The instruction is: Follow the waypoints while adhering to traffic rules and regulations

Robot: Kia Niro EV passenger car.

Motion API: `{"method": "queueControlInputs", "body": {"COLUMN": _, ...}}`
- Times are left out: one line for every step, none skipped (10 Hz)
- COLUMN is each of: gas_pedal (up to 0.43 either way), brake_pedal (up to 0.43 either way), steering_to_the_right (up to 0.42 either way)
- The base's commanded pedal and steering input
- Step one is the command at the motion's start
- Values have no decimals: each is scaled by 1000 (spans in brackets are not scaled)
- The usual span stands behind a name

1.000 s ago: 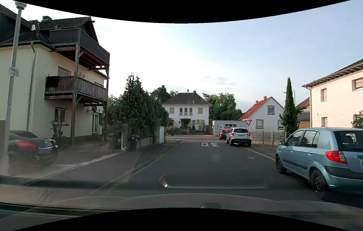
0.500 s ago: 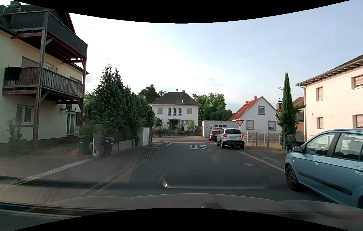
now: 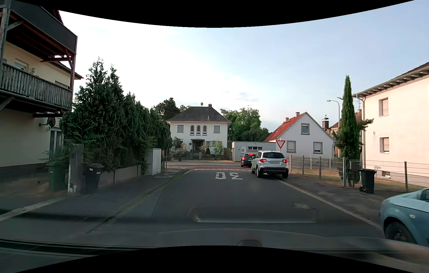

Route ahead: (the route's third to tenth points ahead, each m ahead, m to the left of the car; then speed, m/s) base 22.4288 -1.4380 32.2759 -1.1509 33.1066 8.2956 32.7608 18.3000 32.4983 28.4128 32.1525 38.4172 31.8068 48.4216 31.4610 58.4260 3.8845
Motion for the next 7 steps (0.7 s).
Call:
{"method": "queueControlInputs", "body": {"gas_pedal": 39, "brake_pedal": 0, "steering_to_the_right": 5}}
{"method": "queueControlInputs", "body": {"gas_pedal": 39, "brake_pedal": 0, "steering_to_the_right": -3}}
{"method": "queueControlInputs", "body": {"gas_pedal": 28, "brake_pedal": 0, "steering_to_the_right": -7}}
{"method": "queueControlInputs", "body": {"gas_pedal": 28, "brake_pedal": 0, "steering_to_the_right": -7}}
{"method": "queueControlInputs", "body": {"gas_pedal": 20, "brake_pedal": 0, "steering_to_the_right": -7}}
{"method": "queueControlInputs", "body": {"gas_pedal": 20, "brake_pedal": 0, "steering_to_the_right": -7}}
{"method": "queueControlInputs", "body": {"gas_pedal": 8, "brake_pedal": 0, "steering_to_the_right": -7}}
